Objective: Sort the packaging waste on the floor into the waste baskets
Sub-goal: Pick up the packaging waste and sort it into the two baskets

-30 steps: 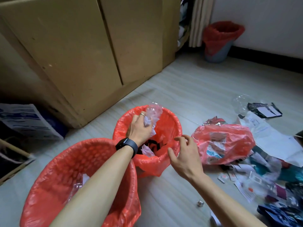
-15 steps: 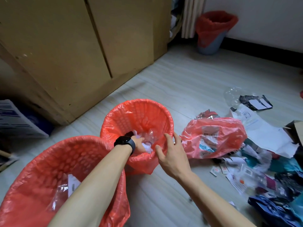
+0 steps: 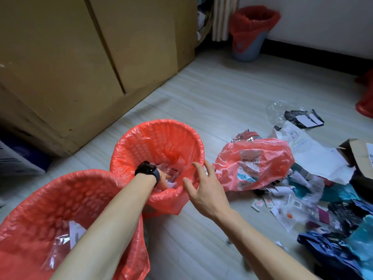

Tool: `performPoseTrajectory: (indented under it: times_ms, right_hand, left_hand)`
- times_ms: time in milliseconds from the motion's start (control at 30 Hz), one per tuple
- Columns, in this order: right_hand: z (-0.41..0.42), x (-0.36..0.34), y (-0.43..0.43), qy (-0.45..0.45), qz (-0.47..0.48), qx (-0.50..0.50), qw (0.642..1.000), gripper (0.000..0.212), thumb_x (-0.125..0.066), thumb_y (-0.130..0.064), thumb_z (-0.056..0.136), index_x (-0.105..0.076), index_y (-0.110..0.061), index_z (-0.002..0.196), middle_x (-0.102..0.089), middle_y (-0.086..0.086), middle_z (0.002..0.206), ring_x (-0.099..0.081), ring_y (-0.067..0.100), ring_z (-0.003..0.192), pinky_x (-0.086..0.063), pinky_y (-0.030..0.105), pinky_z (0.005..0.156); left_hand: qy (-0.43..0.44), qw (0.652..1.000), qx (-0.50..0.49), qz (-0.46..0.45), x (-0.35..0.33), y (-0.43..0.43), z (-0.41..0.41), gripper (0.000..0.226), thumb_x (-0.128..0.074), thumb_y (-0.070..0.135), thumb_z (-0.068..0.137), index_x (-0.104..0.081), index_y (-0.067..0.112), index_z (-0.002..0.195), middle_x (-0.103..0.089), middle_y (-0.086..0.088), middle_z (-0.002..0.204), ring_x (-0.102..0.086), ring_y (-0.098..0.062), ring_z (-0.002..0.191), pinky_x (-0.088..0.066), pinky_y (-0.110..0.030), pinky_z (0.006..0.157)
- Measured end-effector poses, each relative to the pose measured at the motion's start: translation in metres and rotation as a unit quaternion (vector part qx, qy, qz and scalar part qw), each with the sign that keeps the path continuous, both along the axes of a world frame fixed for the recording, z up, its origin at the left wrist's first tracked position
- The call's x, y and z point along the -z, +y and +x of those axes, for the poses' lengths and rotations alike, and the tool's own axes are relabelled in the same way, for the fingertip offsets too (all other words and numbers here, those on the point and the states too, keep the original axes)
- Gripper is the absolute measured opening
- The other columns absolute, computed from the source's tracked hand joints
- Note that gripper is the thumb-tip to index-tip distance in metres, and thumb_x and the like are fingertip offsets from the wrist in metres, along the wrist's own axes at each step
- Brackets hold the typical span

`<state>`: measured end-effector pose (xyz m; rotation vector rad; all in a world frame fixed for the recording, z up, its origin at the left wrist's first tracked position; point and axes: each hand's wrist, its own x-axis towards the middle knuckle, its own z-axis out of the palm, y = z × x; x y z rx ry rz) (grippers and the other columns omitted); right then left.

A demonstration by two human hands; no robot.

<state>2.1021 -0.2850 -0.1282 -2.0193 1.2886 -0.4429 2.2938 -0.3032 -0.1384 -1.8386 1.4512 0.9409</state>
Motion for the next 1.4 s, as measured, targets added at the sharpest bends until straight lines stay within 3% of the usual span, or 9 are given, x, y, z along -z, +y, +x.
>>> performPoseTrajectory:
  times_ms: [133, 267, 400, 467, 567, 767, 933, 1167, 1400]
  right_hand:
    - [-0.005, -0.005, -0.007, -0.030, 0.022, -0.040, 0.999, 0.054, -0.055, -0.046, 0.094, -0.041, -0.033, 0.145, -0.030, -0.001, 0.157, -0.057, 0.022, 0.121, -0.045, 0.040, 0.105]
    - [-0.053, -0.028, -0.005, -0.107, 0.026, -0.003, 0.994, 0.043, -0.060, -0.034, 0.093, -0.054, -0.030, 0.136, -0.057, 0.000, 0.136, -0.068, 0.012, 0.097, -0.052, 0.031, 0.095]
    - [-0.153, -0.024, 0.016, -0.073, 0.060, 0.123, 0.988, 0.029, -0.061, -0.027, 0.094, -0.061, -0.020, 0.123, -0.068, -0.005, 0.118, -0.064, -0.001, 0.091, -0.048, 0.011, 0.085]
    - [-0.210, -0.009, 0.038, -0.014, 0.109, 0.181, 0.977, 0.028, -0.060, -0.030, 0.096, -0.060, -0.019, 0.122, -0.068, -0.004, 0.118, -0.064, 0.002, 0.089, -0.048, 0.016, 0.083]
    - [-0.287, 0.028, 0.085, 0.100, 0.190, 0.230, 0.949, 0.035, -0.057, -0.034, 0.095, -0.057, -0.019, 0.127, -0.065, -0.002, 0.124, -0.063, 0.015, 0.105, -0.049, 0.033, 0.094]
    - [-0.358, 0.082, 0.161, 0.221, 0.270, 0.245, 0.904, 0.045, -0.061, -0.029, 0.089, -0.055, -0.013, 0.130, -0.062, 0.008, 0.132, -0.058, 0.028, 0.119, -0.045, 0.033, 0.092]
    - [-0.363, 0.118, 0.170, 0.248, 0.249, 0.252, 0.902, 0.056, -0.063, -0.042, 0.086, -0.045, -0.014, 0.131, -0.048, 0.013, 0.135, -0.052, 0.033, 0.119, -0.046, 0.041, 0.090]
    - [-0.336, 0.135, 0.151, 0.230, 0.280, 0.407, 0.839, 0.089, -0.070, -0.063, 0.076, -0.036, -0.004, 0.134, -0.044, 0.017, 0.137, -0.050, 0.039, 0.122, -0.045, 0.045, 0.091]
    - [-0.327, 0.144, 0.149, 0.136, 0.292, 0.418, 0.850, 0.031, -0.064, -0.036, 0.085, -0.068, -0.013, 0.105, -0.071, 0.010, 0.110, -0.062, 0.035, 0.104, -0.047, 0.034, 0.080]
  left_hand:
    - [0.058, 0.989, -0.028, -0.135, -0.014, -0.004, 0.006, 0.069, -0.059, 0.051, 0.076, -0.047, 0.034, 0.142, -0.047, -0.005, 0.149, -0.045, -0.023, 0.133, -0.036, -0.029, 0.110]
    - [0.118, 0.933, -0.044, -0.337, -0.048, 0.002, -0.005, 0.046, -0.065, 0.023, 0.085, -0.060, 0.021, 0.131, -0.063, -0.009, 0.130, -0.056, -0.025, 0.121, -0.041, -0.030, 0.102]
    - [0.113, 0.803, -0.032, -0.584, -0.077, 0.032, -0.064, 0.035, -0.056, 0.021, 0.086, -0.063, 0.016, 0.120, -0.059, -0.012, 0.120, -0.055, -0.032, 0.109, -0.043, -0.041, 0.099]
    - [0.131, 0.773, 0.036, -0.620, -0.074, 0.049, -0.109, 0.035, -0.052, 0.025, 0.082, -0.064, 0.016, 0.113, -0.059, -0.010, 0.115, -0.057, -0.034, 0.101, -0.049, -0.047, 0.089]
    - [0.169, 0.845, 0.138, -0.489, -0.042, 0.072, -0.179, 0.040, -0.053, 0.030, 0.082, -0.061, 0.023, 0.120, -0.055, -0.004, 0.123, -0.055, -0.029, 0.112, -0.051, -0.044, 0.088]
    - [0.163, 0.957, 0.117, -0.211, 0.057, 0.109, -0.281, 0.042, -0.055, 0.028, 0.087, -0.055, 0.028, 0.129, -0.049, -0.005, 0.134, -0.050, -0.028, 0.121, -0.045, -0.038, 0.096]
    - [0.184, 0.970, 0.019, -0.155, 0.101, 0.146, -0.326, 0.029, -0.050, 0.026, 0.085, -0.054, 0.021, 0.114, -0.047, -0.010, 0.130, -0.054, -0.035, 0.111, -0.048, -0.044, 0.092]
    - [0.145, 0.984, -0.047, -0.096, 0.126, 0.187, -0.312, 0.053, -0.051, 0.028, 0.089, -0.041, 0.014, 0.139, -0.036, -0.009, 0.146, -0.047, -0.033, 0.127, -0.041, -0.041, 0.104]
    - [0.206, 0.963, -0.122, -0.125, 0.120, 0.176, -0.295, 0.043, -0.055, 0.025, 0.088, -0.053, 0.018, 0.130, -0.051, -0.005, 0.136, -0.050, -0.022, 0.125, -0.041, -0.035, 0.105]
